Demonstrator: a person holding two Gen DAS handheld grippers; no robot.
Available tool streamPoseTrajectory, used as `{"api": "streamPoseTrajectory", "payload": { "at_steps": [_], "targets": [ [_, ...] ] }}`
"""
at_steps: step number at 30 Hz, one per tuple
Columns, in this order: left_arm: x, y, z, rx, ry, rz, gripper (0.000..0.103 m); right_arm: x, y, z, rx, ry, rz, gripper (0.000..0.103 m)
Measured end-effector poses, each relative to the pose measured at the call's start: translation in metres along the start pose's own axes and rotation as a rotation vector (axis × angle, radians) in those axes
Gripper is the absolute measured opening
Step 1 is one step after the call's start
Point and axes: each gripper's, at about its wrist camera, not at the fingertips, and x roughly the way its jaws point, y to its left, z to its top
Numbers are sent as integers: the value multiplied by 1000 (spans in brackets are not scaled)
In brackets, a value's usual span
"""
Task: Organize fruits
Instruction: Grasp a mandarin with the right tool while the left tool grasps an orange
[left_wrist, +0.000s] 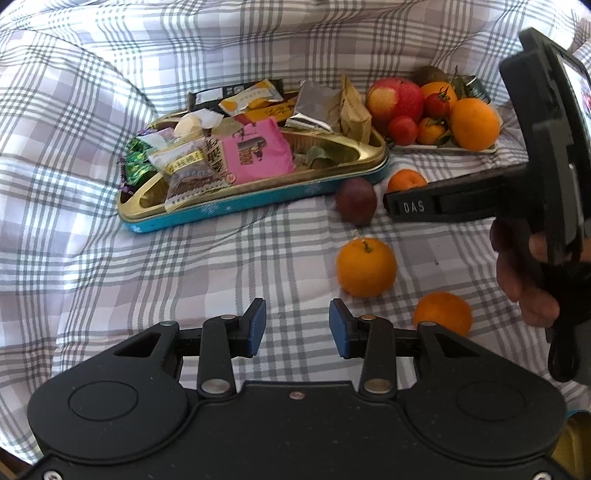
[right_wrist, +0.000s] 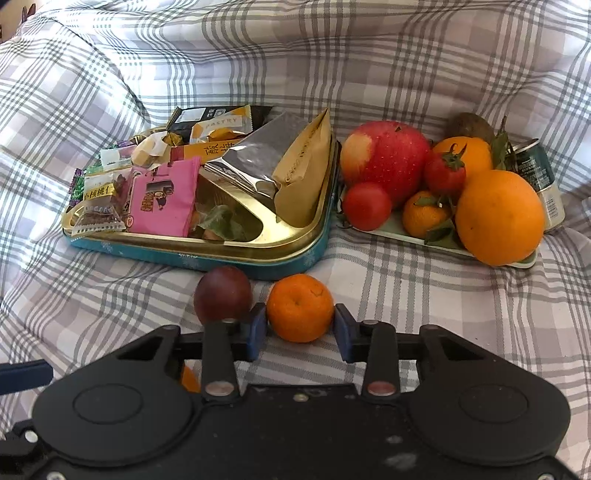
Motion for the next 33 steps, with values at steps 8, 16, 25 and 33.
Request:
{"api": "streamPoseTrajectory", "payload": {
  "at_steps": [8, 16, 25, 33],
  "targets": [
    [-2, -11, 11, 20, -48, -54, 48, -27, -26, -9, 80, -16, -15, 39],
    [10, -26, 21, 67, -53, -73, 48, -48, -47, -26, 142, -16, -30, 39],
    [21, -38, 27, 79, -51, -100, 52, -54, -50, -40, 150, -10, -43, 39],
    [31, -49, 35, 87, -53, -101, 52, -55, -52, -44, 173, 0, -43, 39]
  ]
}}
